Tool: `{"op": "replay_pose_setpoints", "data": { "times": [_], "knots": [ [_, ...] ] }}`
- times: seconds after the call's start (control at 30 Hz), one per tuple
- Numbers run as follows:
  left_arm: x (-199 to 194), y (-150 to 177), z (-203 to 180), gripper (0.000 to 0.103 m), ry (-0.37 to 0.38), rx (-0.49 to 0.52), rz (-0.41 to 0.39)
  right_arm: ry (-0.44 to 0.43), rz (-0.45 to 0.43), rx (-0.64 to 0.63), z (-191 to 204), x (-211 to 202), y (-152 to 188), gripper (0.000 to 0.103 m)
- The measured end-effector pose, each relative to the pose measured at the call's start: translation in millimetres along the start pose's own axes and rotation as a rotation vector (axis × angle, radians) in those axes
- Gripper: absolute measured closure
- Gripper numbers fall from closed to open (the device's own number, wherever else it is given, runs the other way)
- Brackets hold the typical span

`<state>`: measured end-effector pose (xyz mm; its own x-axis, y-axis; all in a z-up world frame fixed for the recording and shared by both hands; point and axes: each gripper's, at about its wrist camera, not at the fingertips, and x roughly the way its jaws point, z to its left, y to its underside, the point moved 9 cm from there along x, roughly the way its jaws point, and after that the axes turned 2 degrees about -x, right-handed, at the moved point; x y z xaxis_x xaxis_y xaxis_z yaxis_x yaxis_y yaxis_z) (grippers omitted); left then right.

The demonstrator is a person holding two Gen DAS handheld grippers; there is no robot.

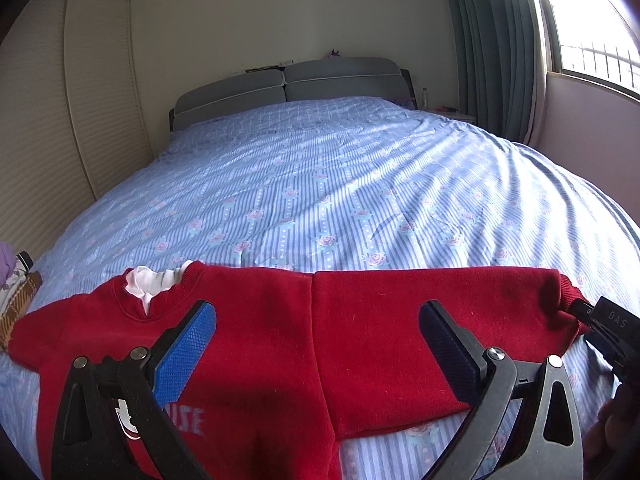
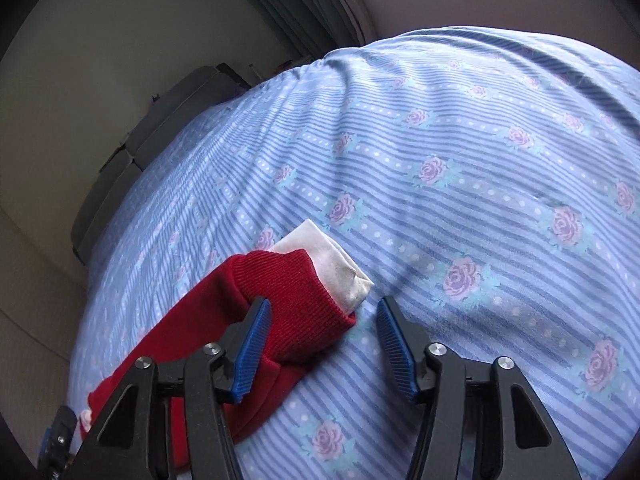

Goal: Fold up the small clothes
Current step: 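Grasp the sweatshirt cuff with the right gripper while the left tool approaches the body, then fold the held sleeve across the sweatshirt front with the right gripper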

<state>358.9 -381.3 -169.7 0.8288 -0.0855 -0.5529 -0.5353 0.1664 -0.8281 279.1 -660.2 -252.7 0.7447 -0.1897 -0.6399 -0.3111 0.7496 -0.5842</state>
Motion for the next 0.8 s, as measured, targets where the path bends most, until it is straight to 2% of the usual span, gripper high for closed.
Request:
{"op": "replay_pose_setpoints", "data": {
  "times": [0.03,0.07,0.17,0.33,0.5,0.67,0.8],
  "knots": [
    [-1,0,0,0.000,0.001,0.001,0.002,-0.031,0.005,0.005,1,2,-1,0.070],
    [-2,0,1,0.000,0.002,0.002,0.001,-0.044,0.012,0.011,1,2,-2,0.078],
    [-10,-5,7,0.000,0.000,0.004,-0.014,-0.075,-0.031,-0.016,13,-14,-12,0.088],
    [-32,-20,36,0.000,-0.022,-0.011,-0.052,-0.090,-0.118,-0.152,63,-54,-22,0.090],
    [-53,-36,95,0.000,-0.072,-0.063,-0.080,-0.138,-0.209,-0.298,136,-95,-21,0.090],
    [-72,-40,176,0.000,-0.140,-0.129,-0.096,-0.206,-0.270,-0.451,224,-130,6,0.091],
    [-86,-35,255,0.000,-0.215,-0.188,-0.099,-0.261,-0.295,-0.582,295,-146,50,0.091]
  ]
}}
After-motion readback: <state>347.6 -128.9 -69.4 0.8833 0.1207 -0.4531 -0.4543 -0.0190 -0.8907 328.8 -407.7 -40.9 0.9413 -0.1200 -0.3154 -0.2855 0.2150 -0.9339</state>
